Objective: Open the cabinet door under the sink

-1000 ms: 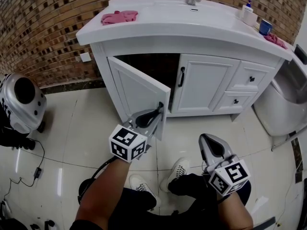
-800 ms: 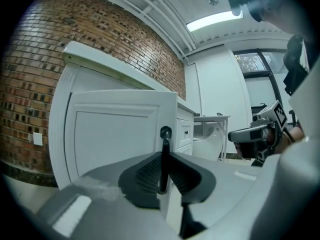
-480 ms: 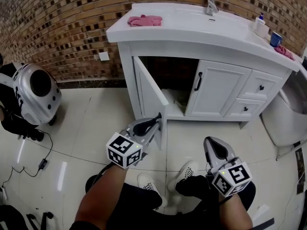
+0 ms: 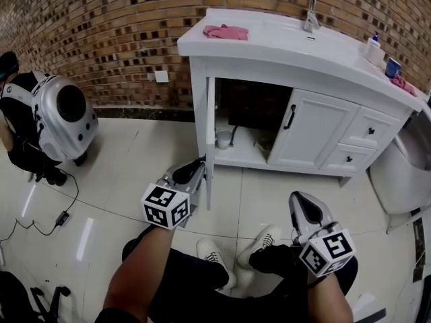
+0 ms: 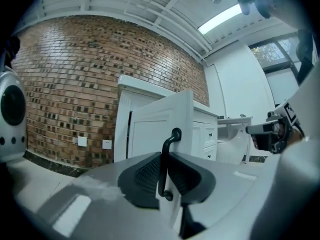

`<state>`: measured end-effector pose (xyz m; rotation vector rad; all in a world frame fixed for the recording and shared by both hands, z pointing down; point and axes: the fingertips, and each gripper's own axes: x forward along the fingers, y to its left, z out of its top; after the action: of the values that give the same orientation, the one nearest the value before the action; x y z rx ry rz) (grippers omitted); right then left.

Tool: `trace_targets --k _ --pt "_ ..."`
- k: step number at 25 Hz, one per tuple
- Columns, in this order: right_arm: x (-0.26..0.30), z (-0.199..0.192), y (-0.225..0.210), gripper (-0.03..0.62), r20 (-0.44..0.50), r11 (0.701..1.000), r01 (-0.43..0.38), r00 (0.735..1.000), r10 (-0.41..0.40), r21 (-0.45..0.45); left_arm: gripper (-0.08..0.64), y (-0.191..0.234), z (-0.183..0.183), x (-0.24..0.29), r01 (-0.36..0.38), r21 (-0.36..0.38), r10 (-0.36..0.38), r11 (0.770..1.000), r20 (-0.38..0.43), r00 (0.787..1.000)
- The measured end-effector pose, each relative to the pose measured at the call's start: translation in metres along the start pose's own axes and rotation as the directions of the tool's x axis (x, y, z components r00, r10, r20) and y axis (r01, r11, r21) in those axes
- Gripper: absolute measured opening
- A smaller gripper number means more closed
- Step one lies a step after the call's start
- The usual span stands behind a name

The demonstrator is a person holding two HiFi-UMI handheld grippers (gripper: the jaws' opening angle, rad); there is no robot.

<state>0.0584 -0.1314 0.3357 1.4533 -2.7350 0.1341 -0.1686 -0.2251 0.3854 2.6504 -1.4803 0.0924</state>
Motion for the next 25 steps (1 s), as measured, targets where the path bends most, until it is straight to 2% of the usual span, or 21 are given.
trace_targets --k 3,9,14,18,21,25 --pt "-0.004 0.002 0.012 0.008 0.002 1.000 -0.001 1.000 0.002 -0.009 0.040 0.020 0.000 -0.010 -0.052 -0.001 0.052 0.999 0.001 0.999" --pt "-0.012 0.004 0.030 0.008 0.011 1.000 0.003 1.000 -0.003 -0.016 0.032 0.036 0.000 -0.018 -0.069 0.008 0.069 0.998 -0.009 0.998" --pt "-0.021 0.006 0.039 0.008 0.017 0.999 0.019 1.000 -0.018 -0.027 0.041 0.047 0.000 -0.029 -0.116 -0.019 0.116 0.993 0.001 0.993" --pt "-0.027 0.008 0.042 0.008 0.020 0.999 0.027 0.999 -0.026 -0.042 0.034 0.046 0.004 -0.043 -0.124 -0.003 0.124 0.992 0.012 0.992" --pt "-0.031 0.011 0.045 0.008 0.025 0.998 0.028 0.999 -0.027 -0.053 0.005 0.045 0.013 -0.056 -0.141 -0.027 0.142 0.990 0.036 0.989" --pt "-0.036 0.016 0.048 0.008 0.029 0.997 0.034 0.999 -0.032 -0.065 0.003 0.037 0.022 -0.075 -0.157 -0.082 0.160 0.984 0.029 0.987"
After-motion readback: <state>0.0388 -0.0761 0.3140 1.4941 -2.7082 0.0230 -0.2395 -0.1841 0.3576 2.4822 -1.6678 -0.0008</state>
